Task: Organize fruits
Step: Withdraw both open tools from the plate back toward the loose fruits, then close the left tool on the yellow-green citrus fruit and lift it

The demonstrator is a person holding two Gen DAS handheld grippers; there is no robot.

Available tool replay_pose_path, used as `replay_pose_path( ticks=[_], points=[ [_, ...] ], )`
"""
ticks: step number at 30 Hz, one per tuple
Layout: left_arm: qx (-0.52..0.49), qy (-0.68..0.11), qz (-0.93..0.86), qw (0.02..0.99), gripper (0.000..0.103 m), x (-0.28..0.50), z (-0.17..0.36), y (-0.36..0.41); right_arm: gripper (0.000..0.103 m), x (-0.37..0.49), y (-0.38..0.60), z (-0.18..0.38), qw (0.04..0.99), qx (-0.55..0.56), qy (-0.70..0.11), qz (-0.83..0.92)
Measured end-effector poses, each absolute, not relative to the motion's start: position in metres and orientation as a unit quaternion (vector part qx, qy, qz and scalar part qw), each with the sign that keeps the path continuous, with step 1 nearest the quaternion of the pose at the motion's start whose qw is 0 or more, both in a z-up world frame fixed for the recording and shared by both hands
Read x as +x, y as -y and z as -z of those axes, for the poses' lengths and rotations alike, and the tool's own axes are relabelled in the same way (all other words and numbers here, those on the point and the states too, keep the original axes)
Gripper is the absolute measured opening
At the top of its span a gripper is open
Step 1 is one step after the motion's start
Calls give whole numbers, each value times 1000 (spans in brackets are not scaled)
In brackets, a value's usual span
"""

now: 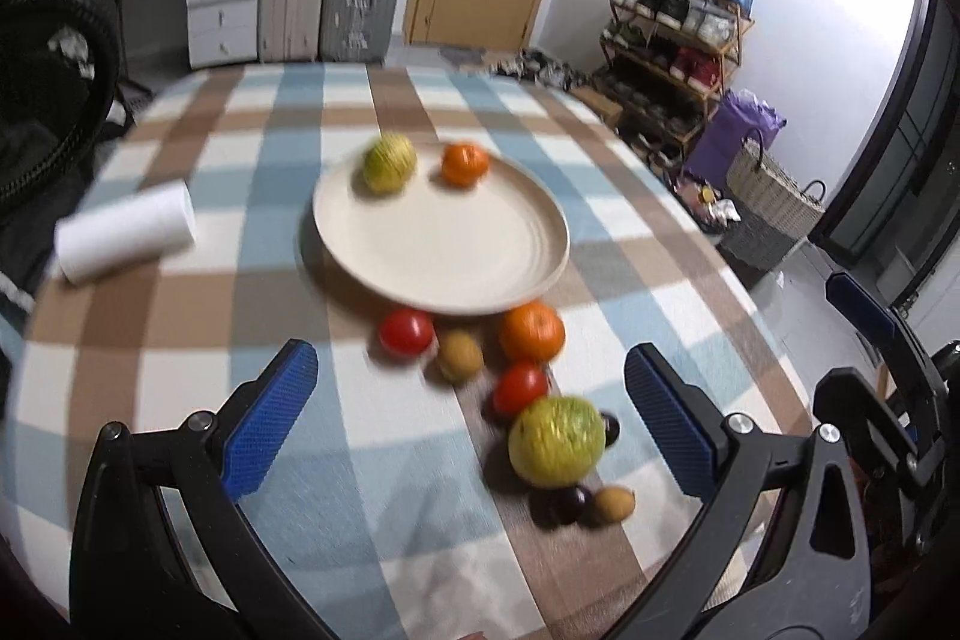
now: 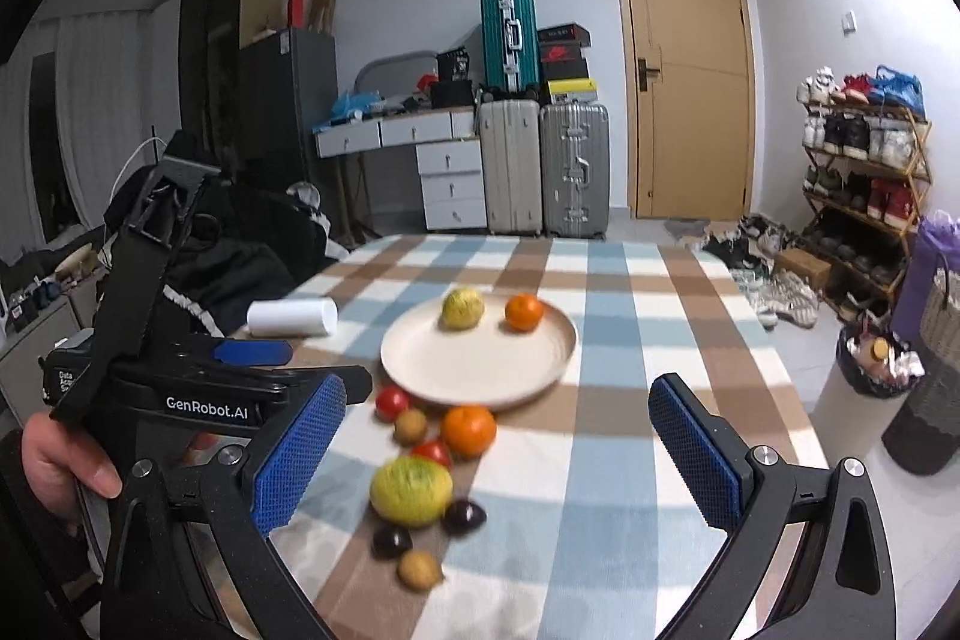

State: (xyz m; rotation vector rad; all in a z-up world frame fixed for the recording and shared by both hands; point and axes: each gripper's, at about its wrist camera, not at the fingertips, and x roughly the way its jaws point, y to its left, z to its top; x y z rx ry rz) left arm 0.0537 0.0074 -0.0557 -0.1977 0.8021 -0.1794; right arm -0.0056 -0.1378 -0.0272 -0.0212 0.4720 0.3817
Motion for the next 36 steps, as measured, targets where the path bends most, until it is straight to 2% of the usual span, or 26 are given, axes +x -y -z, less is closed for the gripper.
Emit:
replay_pose_path(
  ticks=[15,28,31,34,36],
  points=[
    [-103,-461,124,873,102,73,116,14,103,-17,153,82,937,8,-300,-181],
    [-135,-462,152,863,102,87,128,20,103,-14,160,96,930,30,-316,-185],
    [-132,-457,162,865,93,86,126,21,103,-12,160,99,928,33,-320,-187],
    [-129,-457,173,863,79,86,125,25,103,-10,160,101,927,35,-323,-188],
    [-125,-459,181,861,63,86,125,28,103,-10,161,102,926,35,-325,-188]
  ],
)
